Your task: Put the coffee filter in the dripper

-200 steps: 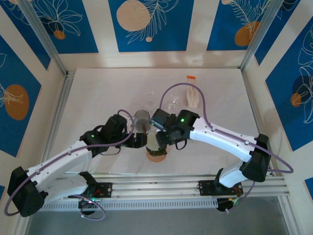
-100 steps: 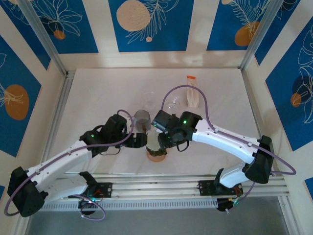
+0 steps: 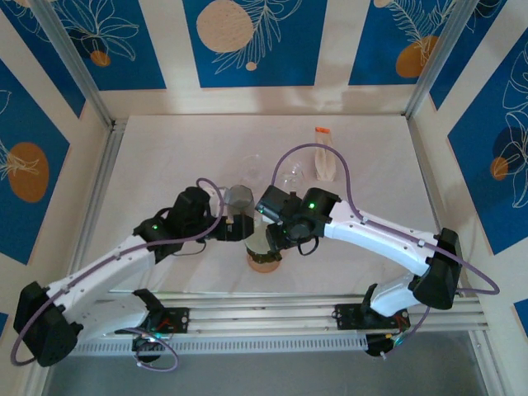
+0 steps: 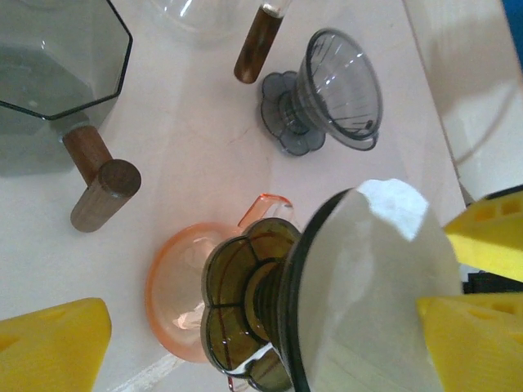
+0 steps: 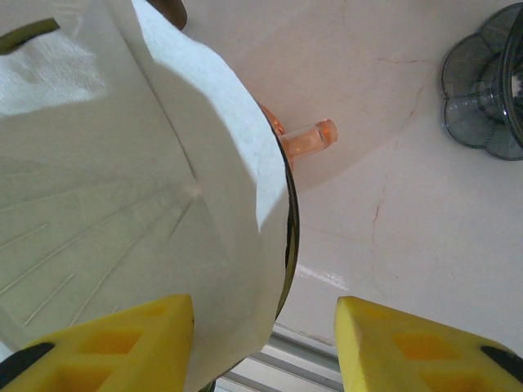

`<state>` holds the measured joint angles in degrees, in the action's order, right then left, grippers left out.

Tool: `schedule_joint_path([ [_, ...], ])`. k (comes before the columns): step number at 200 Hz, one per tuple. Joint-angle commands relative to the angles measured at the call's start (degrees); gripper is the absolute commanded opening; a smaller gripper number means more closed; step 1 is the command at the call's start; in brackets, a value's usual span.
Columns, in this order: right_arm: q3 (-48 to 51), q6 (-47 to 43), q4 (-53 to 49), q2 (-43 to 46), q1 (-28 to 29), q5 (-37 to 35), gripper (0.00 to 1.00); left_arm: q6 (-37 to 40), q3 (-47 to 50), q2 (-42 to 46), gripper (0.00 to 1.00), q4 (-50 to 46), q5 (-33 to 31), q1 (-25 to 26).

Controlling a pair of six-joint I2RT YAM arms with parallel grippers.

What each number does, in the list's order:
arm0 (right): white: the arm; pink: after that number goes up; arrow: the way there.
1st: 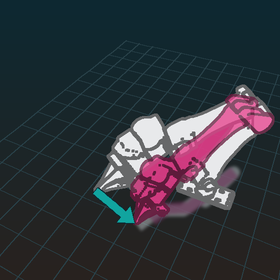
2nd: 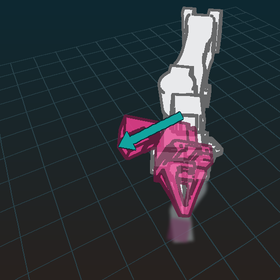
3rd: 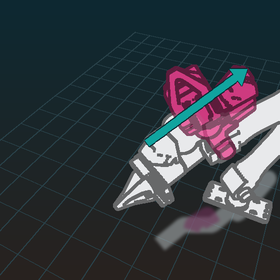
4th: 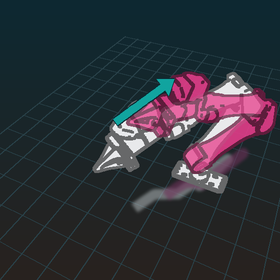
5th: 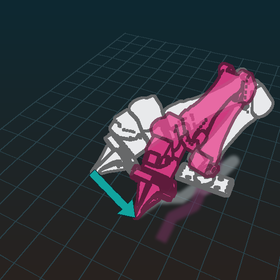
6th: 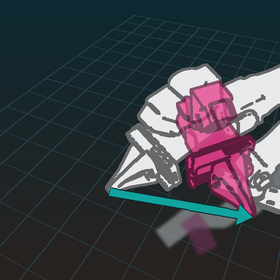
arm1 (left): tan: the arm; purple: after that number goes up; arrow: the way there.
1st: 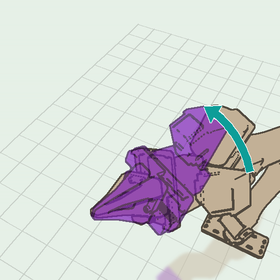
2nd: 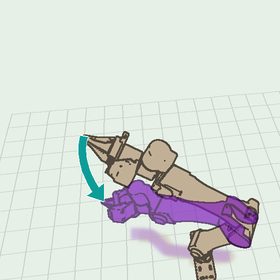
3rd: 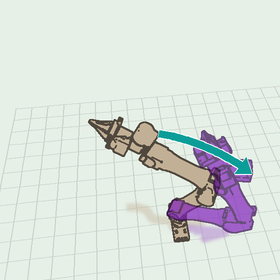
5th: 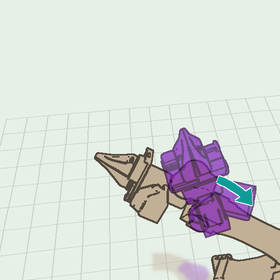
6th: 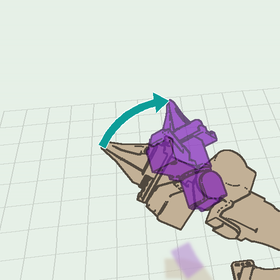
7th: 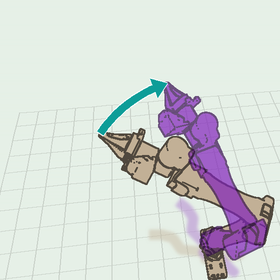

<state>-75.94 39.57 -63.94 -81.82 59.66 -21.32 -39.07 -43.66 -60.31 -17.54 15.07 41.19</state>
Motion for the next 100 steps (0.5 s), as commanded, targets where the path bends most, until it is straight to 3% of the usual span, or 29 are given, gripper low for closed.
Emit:
schedule_joint_path([
  [1, -0.7, 0.6, 0.0, 0.0, 0.3, 1.1, 0.5, 0.6, -2.2, -2.5, 0.97, 2.5, 2.2, -0.7],
  [18, -0.7, 0.8, 0.1, -0.1, 0.3, 1.1, 0.5, 1.0, -3.2, -3.9, 0.96, 1.6, 1.0, -0.7],
  [61, -0.3, 1.4, -0.2, 0.0, 0.3, 0.8, 0.5, 0.5, -4.2, -5.1, 0.81, -3.6, -4.6, -0.9],
  [100, -0.3, 1.8, -1.2, -0.1, 0.3, 0.1, 0.49, 0.1, -4.2, -4.6, 0.78, -5.6, -6.2, -0.9],
])
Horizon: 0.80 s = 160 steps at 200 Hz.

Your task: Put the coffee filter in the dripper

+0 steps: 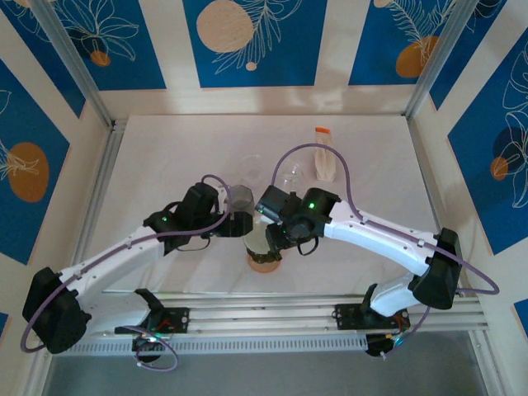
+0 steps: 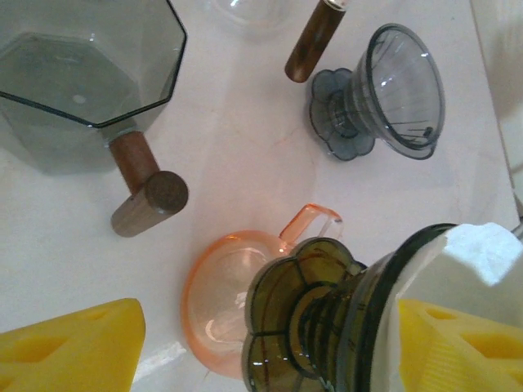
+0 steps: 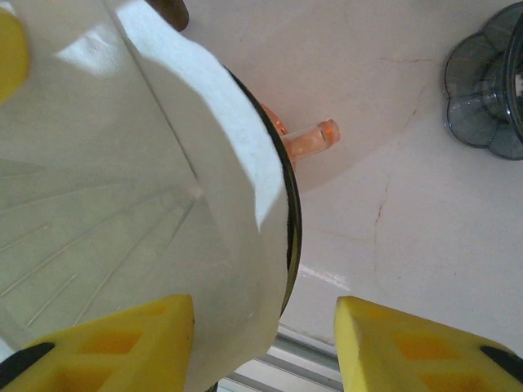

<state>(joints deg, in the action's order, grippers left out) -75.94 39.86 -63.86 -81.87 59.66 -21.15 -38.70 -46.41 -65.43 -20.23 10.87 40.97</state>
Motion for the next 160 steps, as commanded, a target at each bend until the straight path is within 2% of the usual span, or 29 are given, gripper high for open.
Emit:
schedule_joint_path([
  [1, -0.3, 1.5, -1.3, 0.0, 0.3, 0.0, 0.5, -0.2, -1.5, 0.5, 0.78, -2.9, -2.0, -0.7],
  [28, -0.2, 1.7, -1.3, 0.0, 0.4, 0.0, 0.49, -0.5, -1.2, 0.7, 0.77, -2.9, -1.5, -0.6],
  [57, -0.2, 1.5, 0.1, 0.4, 0.6, 0.3, 0.5, -1.3, -1.1, 1.3, 0.81, -0.9, 0.6, -0.6],
  [119, -2.1, 1.6, -0.1, 1.7, 0.9, -1.5, 0.58, -2.4, -2.0, 2.6, 0.88, -0.1, 2.2, -0.7],
  [160, -3.5, 1.7, -0.6, 2.8, 1.0, -2.1, 0.6, -3.2, -3.2, 3.7, 0.9, -0.1, 3.4, -0.7],
])
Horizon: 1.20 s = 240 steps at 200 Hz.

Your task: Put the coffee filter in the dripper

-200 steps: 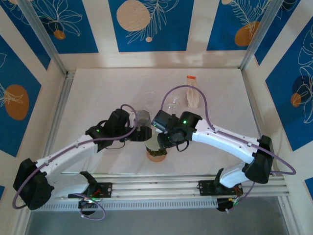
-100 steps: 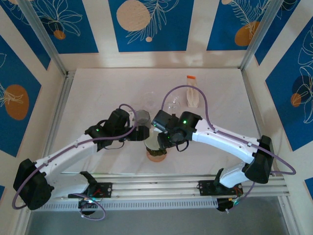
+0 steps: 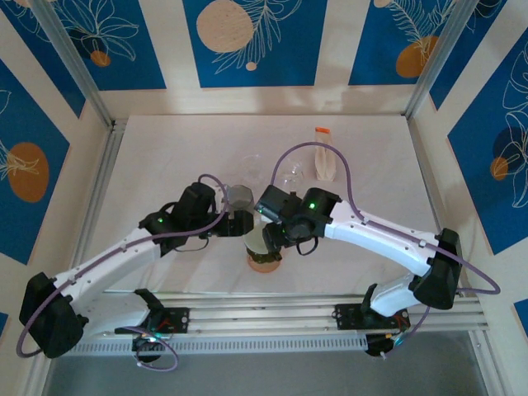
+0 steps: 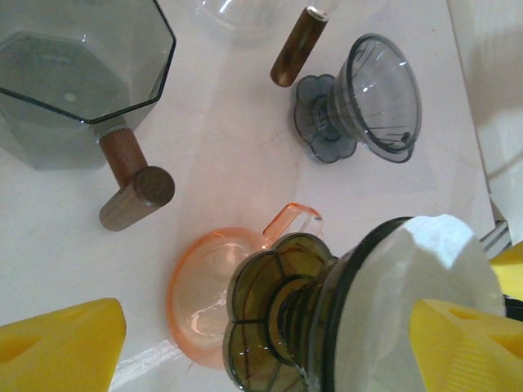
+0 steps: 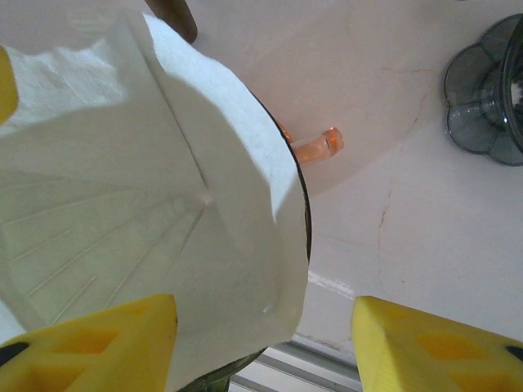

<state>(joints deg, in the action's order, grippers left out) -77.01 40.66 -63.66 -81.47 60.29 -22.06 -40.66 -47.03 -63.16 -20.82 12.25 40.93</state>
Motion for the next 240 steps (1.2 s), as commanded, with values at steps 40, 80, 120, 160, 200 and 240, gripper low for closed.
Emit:
schedule_joint_path([
  [40, -5.2, 1.1, -2.3, 3.8, 0.4, -2.0, 0.6, -1.7, -4.6, 3.1, 0.9, -1.0, 2.4, -0.7],
  [80, -6.8, 1.7, -4.5, 6.6, 0.4, -3.2, 0.58, -1.2, -6.8, 6.3, 0.89, -5.0, 1.2, -0.6],
  [120, -1.7, 4.0, -4.9, 11.7, 0.4, -3.1, 0.52, -0.1, -5.2, 12.1, 0.88, -10.5, -2.9, -0.7],
  [160, 10.2, 8.0, -0.7, 17.8, -0.7, -0.8, 0.47, -1.3, 3.0, 17.5, 0.86, -12.7, -6.1, -0.9],
  [200, 22.4, 9.7, 8.3, 22.4, -3.6, 6.3, 0.46, -4.1, 13.8, 17.4, 0.7, -5.8, -4.5, -3.1],
  [240, 28.0, 9.7, 14.5, 22.8, -4.8, 9.3, 0.42, -4.8, 17.7, 7.5, 0.53, 8.0, 0.8, -9.1],
])
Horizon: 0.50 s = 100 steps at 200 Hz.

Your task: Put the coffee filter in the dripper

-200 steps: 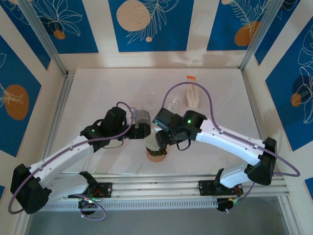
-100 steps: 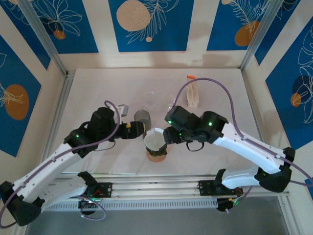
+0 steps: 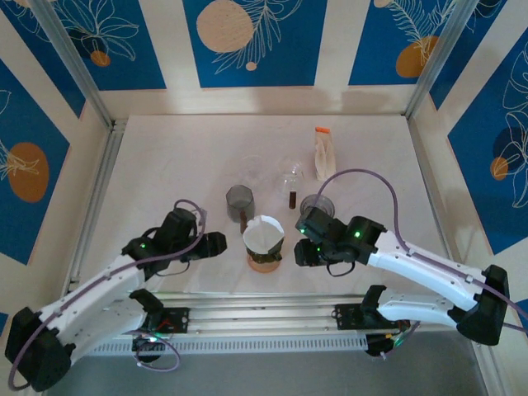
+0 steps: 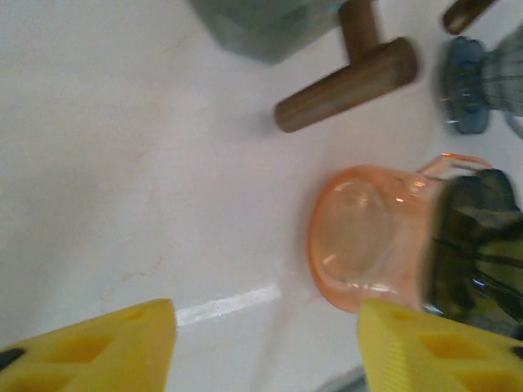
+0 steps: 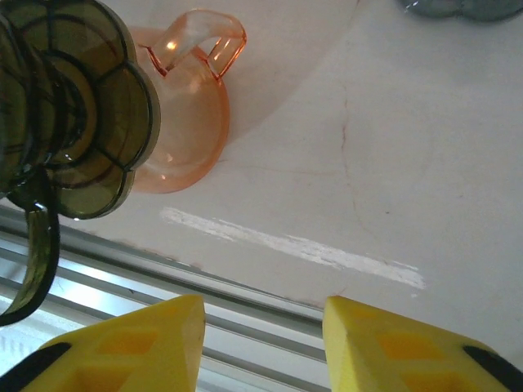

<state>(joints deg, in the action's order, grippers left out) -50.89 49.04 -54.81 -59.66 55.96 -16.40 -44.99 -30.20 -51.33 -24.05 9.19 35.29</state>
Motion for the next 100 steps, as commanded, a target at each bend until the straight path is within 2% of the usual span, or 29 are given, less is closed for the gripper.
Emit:
schedule_joint_path([
  [1, 1.9, 1.3, 5.6, 0.9, -0.5, 3.6, 0.42, -0.5, 1.0, -4.7, 0.53, 11.6, 3.9, -3.6],
  [5, 2.2, 1.3, 5.9, 0.9, -0.6, 3.6, 0.42, -0.5, 0.9, -5.7, 0.53, 12.8, 4.3, -4.0],
  [17, 3.4, 1.3, 6.5, 0.8, -1.2, 3.8, 0.42, -0.2, 0.8, -9.1, 0.63, 16.7, 5.1, -4.8],
  [32, 4.7, 1.5, 7.4, 0.9, -1.7, 4.3, 0.42, 0.3, 0.0, -13.0, 0.71, 20.7, 6.1, -4.8],
  [61, 5.8, 1.6, 7.9, 1.7, -2.0, 4.6, 0.42, 0.0, -1.6, -16.6, 0.78, 26.4, 6.7, -4.7],
  [80, 6.1, 1.7, 7.8, 2.2, -2.2, 4.5, 0.42, 1.5, -3.1, -16.9, 0.81, 26.4, 4.4, -4.7],
  [100, 6.5, 1.6, 8.3, 2.4, -2.5, 4.8, 0.42, 2.6, -5.2, -18.9, 0.81, 25.2, 3.5, -4.7],
])
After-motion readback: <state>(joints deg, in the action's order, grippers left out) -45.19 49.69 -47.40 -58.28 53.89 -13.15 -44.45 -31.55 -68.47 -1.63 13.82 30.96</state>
